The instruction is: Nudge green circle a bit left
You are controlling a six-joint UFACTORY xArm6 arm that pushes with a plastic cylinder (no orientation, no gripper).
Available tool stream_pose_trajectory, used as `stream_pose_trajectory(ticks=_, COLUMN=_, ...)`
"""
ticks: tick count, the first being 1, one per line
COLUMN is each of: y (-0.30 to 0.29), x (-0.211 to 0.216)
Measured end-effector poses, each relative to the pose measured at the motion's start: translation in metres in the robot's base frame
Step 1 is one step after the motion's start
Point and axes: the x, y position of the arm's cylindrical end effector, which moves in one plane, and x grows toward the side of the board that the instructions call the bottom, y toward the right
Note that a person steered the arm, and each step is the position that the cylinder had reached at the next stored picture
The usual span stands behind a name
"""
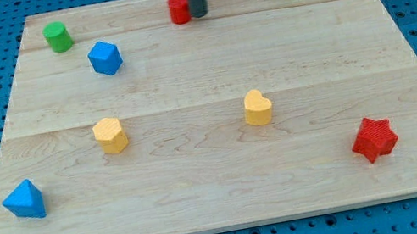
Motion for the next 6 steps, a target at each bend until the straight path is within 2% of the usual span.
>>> stream_pose_trajectory(ticks=1, y=0.025, x=0.0)
stream_pose_trajectory(ticks=2, y=-0.03, x=0.047)
stream_pose_trajectory(ticks=3, y=-0.093, x=0.059)
stream_pose_trajectory(ticks=4, y=-0.104, x=0.028)
stream_pose_trajectory(ticks=6, y=-0.202, x=0.026)
